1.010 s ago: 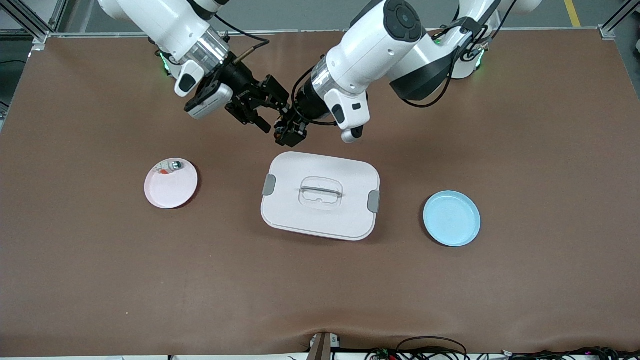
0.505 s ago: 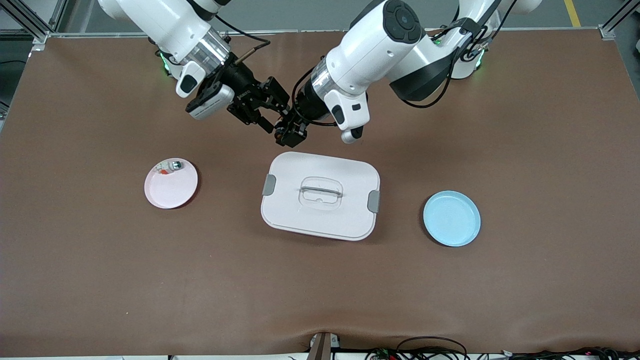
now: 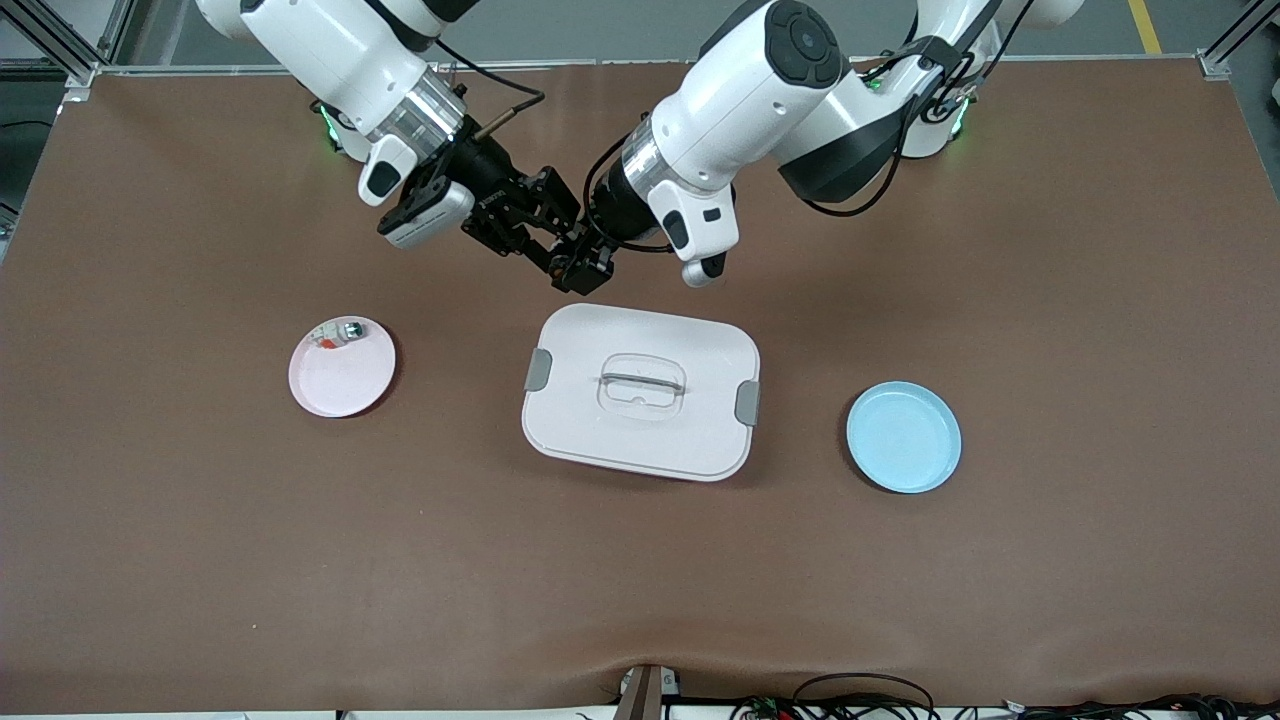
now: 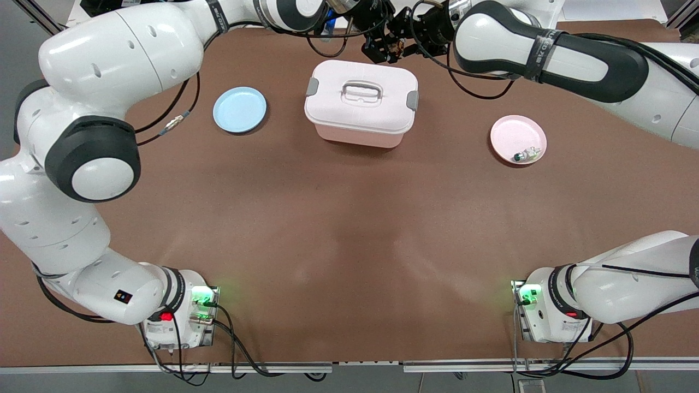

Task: Transfer orange switch to right arm and place
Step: 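Close the right gripper on the orange switch beside the left gripper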

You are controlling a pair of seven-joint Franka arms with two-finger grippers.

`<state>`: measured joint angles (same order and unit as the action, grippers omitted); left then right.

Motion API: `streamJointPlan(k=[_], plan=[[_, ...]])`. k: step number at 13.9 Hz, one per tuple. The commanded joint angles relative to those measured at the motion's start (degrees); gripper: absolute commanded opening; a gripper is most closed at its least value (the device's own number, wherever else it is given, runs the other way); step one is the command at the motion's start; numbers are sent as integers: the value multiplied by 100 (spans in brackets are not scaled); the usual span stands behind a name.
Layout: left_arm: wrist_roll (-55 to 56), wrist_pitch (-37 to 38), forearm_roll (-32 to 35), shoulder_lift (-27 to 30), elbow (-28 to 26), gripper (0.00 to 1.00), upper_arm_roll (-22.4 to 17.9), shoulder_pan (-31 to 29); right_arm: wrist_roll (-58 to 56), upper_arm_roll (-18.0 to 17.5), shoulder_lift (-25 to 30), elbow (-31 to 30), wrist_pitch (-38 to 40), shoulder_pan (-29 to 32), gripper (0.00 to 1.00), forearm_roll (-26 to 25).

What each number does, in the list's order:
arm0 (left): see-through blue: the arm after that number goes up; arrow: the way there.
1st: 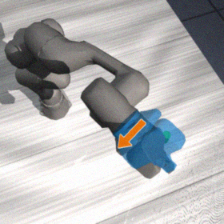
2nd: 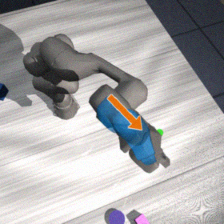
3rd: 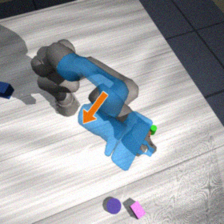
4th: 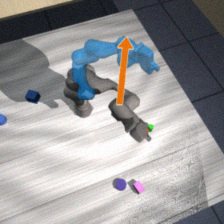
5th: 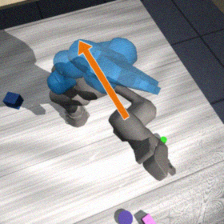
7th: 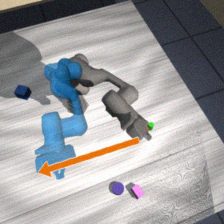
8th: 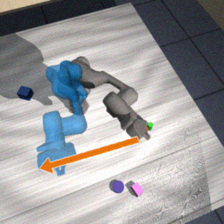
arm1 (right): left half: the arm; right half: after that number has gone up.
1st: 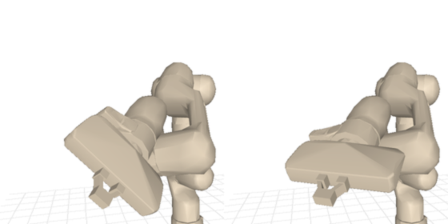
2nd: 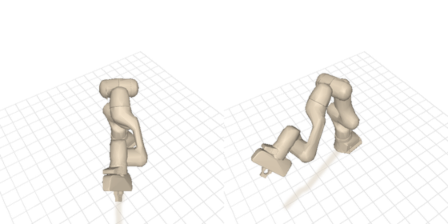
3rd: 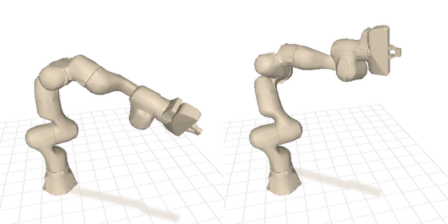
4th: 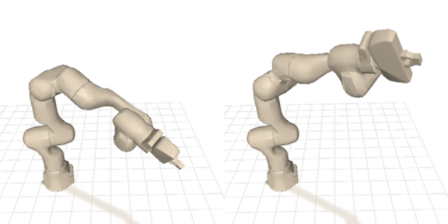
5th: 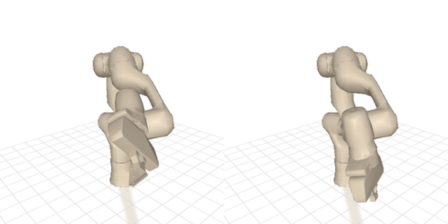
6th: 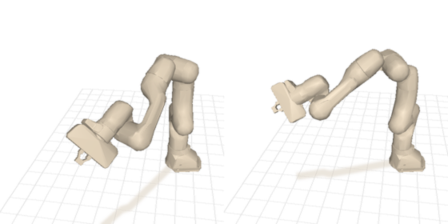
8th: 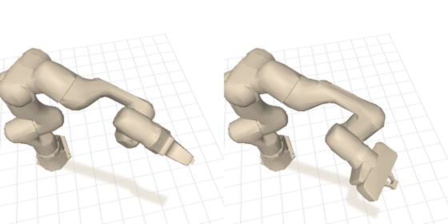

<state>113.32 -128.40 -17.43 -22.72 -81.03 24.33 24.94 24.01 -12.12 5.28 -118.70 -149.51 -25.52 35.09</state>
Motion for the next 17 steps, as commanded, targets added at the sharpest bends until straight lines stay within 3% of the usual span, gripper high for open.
streamJointPlan(k=[1,2,7,10,11,17], plan=[[120,26,117,39,17,35,10,11,-107,34,-45,93,18,-41,25,156],[120,26,126,30,17,35,10,11,-81,34,-45,93,18,-49,1,156],[111,43,126,39,8,36,10,19,51,34,-45,93,27,-58,0,156],[94,44,143,39,8,76,-8,89,60,34,-71,119,27,-58,0,164],[94,44,187,39,8,98,-8,107,60,34,-71,119,27,-58,0,165],[138,44,398,30,8,100,10,186,60,34,-89,128,27,-58,0,165]])
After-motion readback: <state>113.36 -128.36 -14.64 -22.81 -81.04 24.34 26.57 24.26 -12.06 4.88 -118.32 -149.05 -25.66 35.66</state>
